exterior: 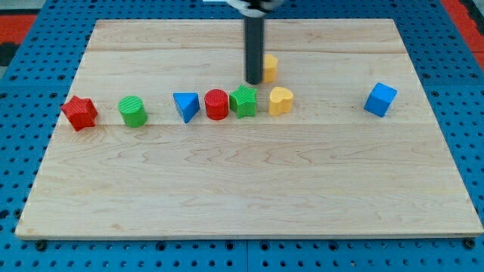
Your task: Place the yellow hexagon in between the blue cube and yellow heart
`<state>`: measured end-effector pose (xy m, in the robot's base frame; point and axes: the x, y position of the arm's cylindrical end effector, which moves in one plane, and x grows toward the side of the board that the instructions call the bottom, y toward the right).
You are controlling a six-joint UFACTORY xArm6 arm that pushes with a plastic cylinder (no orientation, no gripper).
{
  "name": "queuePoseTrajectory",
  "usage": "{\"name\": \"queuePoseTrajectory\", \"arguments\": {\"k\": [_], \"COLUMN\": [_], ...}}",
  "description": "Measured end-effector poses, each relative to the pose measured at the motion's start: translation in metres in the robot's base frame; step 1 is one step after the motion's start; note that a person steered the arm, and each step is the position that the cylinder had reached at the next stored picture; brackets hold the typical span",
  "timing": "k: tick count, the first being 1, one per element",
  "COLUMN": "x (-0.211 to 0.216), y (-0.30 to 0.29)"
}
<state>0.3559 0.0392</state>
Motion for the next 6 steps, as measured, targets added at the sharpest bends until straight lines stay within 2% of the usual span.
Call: {"name": "queuePoseTrajectory", "arguments": {"k": [1, 2, 3, 4, 5, 6], "x": [-0.047, -0.075, -0.030, 0.017, 0.002, 0.021], "y": [-0.041, -0.051, 0.020, 0.067, 0.074, 0.088]}}
